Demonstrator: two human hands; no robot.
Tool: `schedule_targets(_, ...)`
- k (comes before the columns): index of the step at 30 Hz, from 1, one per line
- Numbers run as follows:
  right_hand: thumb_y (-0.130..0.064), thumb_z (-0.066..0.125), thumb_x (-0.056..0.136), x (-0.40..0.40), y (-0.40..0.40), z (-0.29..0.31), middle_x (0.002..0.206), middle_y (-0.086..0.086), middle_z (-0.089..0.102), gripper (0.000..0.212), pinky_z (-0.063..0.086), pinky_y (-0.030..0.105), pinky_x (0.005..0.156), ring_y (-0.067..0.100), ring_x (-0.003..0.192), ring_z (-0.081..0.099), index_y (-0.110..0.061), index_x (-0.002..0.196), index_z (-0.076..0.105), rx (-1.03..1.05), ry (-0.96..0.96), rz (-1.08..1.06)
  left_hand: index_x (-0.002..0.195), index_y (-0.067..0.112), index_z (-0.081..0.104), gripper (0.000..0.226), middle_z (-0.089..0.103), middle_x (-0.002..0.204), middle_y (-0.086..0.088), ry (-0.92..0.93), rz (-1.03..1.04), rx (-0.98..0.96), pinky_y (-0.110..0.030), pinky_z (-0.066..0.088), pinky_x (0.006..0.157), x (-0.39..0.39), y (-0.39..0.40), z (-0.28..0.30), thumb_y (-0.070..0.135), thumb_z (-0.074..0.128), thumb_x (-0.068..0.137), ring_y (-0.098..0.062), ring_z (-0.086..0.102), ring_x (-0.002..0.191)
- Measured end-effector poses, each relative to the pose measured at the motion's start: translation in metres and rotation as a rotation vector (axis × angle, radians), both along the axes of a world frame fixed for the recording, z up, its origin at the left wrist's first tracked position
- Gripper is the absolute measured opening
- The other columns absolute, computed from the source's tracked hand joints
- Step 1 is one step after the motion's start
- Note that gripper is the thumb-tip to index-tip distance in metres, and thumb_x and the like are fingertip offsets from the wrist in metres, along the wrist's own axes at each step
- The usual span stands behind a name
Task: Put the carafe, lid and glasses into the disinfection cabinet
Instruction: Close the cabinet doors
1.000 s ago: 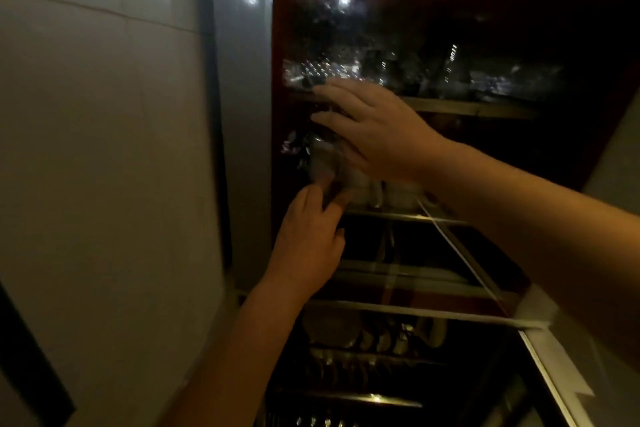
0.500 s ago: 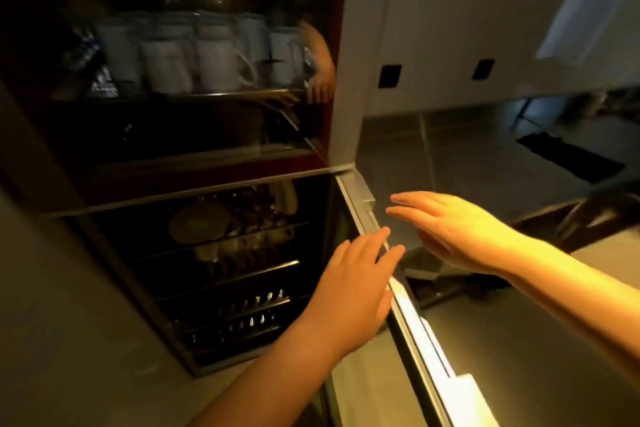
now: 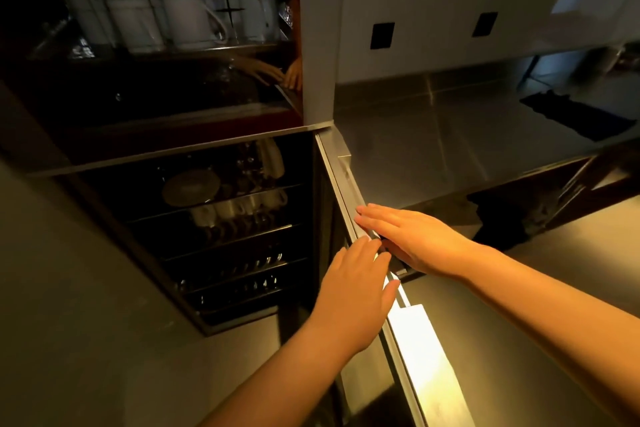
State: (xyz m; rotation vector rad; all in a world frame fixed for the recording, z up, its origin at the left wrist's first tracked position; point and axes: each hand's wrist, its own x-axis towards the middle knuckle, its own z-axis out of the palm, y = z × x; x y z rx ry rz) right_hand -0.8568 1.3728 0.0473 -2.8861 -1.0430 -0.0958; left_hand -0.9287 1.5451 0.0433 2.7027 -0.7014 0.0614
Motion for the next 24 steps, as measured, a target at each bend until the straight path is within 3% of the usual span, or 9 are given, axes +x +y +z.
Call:
schedule_targets(3, -0.035, 0.051, 0.093, -0.003, 0.005, -0.005, 0.153, -0.01, 0.026, 0.058, 0.026, 0.025, 0.107, 0.012, 0.137, 0.028, -0.033, 0.146, 0.026, 0.154, 0.089, -0.052, 0.141, 0.03, 0.033, 0.05, 0.026, 0.152, 0.007, 0.019, 0.006, -0.005, -0.035, 0.014, 0.115, 0.002, 0.001, -0.002, 0.052, 0.029, 0.097, -0.014, 0.023, 0.14)
schedule_targets(6, -0.043, 0.041, 0.099, -0.006, 0.01, -0.009, 0.148, -0.019, 0.031, 0.046, 0.029, 0.025, 0.108, 0.01, 0.135, 0.034, -0.042, 0.143, 0.027, 0.242, 0.14, -0.099, 0.141, 0.03, 0.032, 0.05, 0.026, 0.152, 0.008, 0.033, -0.012, -0.011, -0.035, 0.016, 0.115, 0.003, 0.008, -0.004, 0.053, 0.029, 0.096, -0.014, 0.023, 0.14)
schedule_targets(9, -0.018, 0.054, 0.095, -0.005, 0.017, -0.006, 0.15, -0.005, 0.033, 0.054, 0.026, 0.028, 0.109, 0.019, 0.135, 0.035, -0.025, 0.144, 0.033, 0.201, 0.103, -0.078, 0.141, 0.03, 0.033, 0.049, 0.028, 0.151, 0.008, 0.033, -0.04, -0.037, -0.036, 0.016, 0.114, 0.004, 0.018, -0.001, 0.051, 0.032, 0.096, -0.015, 0.024, 0.14)
schedule_targets(13, -0.031, 0.051, 0.088, -0.002, 0.032, -0.002, 0.145, 0.001, 0.041, 0.053, 0.042, 0.04, 0.103, 0.021, 0.13, 0.042, -0.02, 0.139, 0.043, 0.135, -0.039, -0.007, 0.141, 0.027, 0.034, 0.046, 0.028, 0.151, 0.006, 0.005, -0.086, -0.016, -0.034, 0.013, 0.114, 0.004, 0.039, 0.002, 0.044, 0.033, 0.099, -0.015, 0.023, 0.14)
schedule_targets(18, -0.028, 0.051, 0.092, 0.009, 0.054, -0.017, 0.151, -0.003, 0.03, 0.055, 0.03, 0.039, 0.11, 0.016, 0.14, 0.024, -0.023, 0.144, 0.032, 0.138, -0.042, 0.043, 0.144, 0.024, 0.03, 0.049, 0.026, 0.154, 0.005, 0.013, -0.043, 0.013, -0.028, -0.003, 0.103, 0.005, 0.071, 0.007, 0.043, 0.032, 0.1, -0.016, 0.017, 0.143)
schedule_targets(21, -0.03, 0.046, 0.094, 0.012, 0.074, -0.024, 0.153, -0.007, 0.02, 0.061, 0.018, 0.035, 0.112, 0.009, 0.142, 0.014, -0.032, 0.147, 0.016, 0.187, -0.023, 0.057, 0.145, 0.024, 0.028, 0.052, 0.026, 0.153, 0.005, 0.031, 0.01, -0.001, -0.027, -0.001, 0.101, 0.005, 0.094, 0.014, 0.044, 0.036, 0.098, -0.016, 0.019, 0.142)
schedule_targets(24, -0.04, 0.038, 0.096, 0.018, 0.1, -0.026, 0.154, -0.006, 0.018, 0.058, 0.016, 0.037, 0.113, 0.009, 0.143, 0.011, -0.032, 0.147, 0.012, 0.226, -0.037, 0.087, 0.148, 0.023, 0.019, 0.057, 0.018, 0.156, 0.004, 0.061, 0.068, -0.002, -0.027, 0.002, 0.104, 0.006, 0.115, 0.015, 0.04, 0.04, 0.098, -0.016, 0.014, 0.143)
